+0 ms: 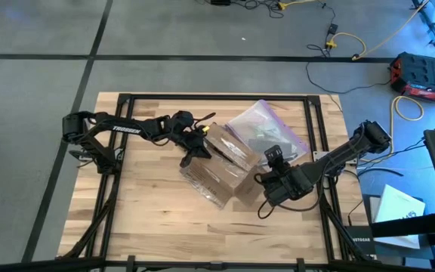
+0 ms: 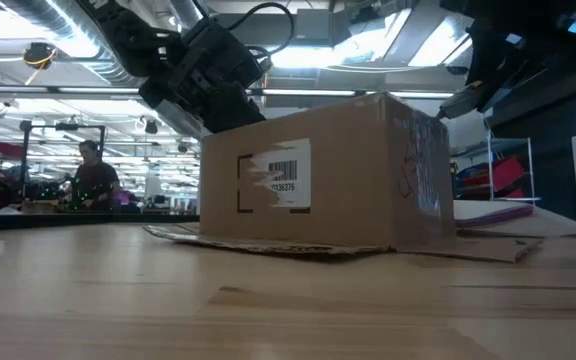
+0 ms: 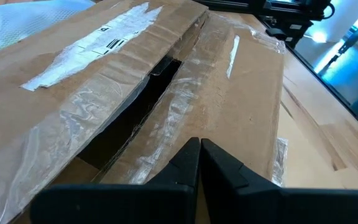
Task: Unpack boxes
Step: Break down the cardboard box using a cutter until it is fully flat
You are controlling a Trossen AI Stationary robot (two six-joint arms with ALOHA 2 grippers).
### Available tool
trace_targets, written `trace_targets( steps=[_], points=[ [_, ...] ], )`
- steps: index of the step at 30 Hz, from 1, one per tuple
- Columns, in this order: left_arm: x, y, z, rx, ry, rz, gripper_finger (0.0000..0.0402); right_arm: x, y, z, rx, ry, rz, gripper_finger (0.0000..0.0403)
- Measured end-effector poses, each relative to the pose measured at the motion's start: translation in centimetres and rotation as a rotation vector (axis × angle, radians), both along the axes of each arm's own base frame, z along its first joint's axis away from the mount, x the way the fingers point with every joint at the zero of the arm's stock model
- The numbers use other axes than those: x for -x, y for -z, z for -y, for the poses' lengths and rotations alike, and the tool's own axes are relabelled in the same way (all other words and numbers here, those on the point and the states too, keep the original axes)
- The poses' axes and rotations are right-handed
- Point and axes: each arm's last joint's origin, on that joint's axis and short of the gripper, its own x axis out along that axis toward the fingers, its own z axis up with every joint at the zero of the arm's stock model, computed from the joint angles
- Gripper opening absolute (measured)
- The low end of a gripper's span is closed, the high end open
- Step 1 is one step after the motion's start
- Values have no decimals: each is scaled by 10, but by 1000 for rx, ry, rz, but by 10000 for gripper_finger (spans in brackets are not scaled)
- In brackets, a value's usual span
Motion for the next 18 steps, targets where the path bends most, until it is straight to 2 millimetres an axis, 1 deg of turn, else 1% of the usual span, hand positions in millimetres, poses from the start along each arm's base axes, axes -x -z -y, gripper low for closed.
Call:
trace_targets(
  steps=[6, 12, 18],
  points=[
    [0, 0, 0, -3, -1, 3, 0, 2, -7, -2, -103, -3, -10, 55],
    [-1, -1, -1, -15, -3, 17, 0, -3, -12, -8, -299, 89, 150, 55],
    [-1, -1, -1, -16, -7, 21, 0, -1, -12, -26, -478, 259, 308, 55]
  ],
)
